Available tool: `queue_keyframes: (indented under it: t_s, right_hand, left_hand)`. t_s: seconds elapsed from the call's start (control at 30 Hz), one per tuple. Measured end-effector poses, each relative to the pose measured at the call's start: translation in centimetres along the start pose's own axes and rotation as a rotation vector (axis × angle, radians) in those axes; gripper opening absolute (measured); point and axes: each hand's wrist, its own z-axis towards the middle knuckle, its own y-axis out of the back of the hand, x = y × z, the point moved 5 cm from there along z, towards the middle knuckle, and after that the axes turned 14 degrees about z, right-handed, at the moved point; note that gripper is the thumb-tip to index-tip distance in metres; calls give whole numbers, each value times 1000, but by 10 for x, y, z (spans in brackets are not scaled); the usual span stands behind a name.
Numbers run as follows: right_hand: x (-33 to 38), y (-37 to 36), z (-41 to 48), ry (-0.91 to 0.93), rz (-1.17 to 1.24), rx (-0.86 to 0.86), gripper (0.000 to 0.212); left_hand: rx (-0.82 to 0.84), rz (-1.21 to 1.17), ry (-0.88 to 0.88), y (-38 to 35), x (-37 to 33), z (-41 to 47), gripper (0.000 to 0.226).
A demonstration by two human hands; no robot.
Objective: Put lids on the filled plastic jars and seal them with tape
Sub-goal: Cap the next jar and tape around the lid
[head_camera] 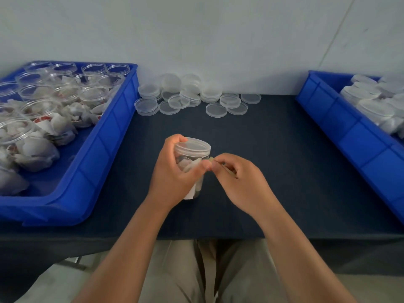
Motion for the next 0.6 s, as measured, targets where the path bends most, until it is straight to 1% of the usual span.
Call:
queue_keyframes:
  t_s: [0.07,0.1,0.2,0.27,0.47,0.6]
  right_hand:
    - [0,0,2,-2,7,4,19]
    - [-1,0,2,-4,8,6,19]
    - [-3,-1,5,-26,-11,6,19]
    - [-3,-2,6,-33,-32,2,19]
    - [-5,-2,10,-37,-53,-6,19]
    - [-6,-2,11,-38,-70,8,21]
  left_hand:
    - [2,38,-50,-1,1,-1,77]
    - [-4,54,-62,0,2,-2,81]
    - [-27,68,-93,0,4,-3,80]
    - [-39,70,-96,-1,5,-4,76]
    - [-65,85,-80,-1,8,-2,49]
    - [-64,100,-70,0,8,0,43]
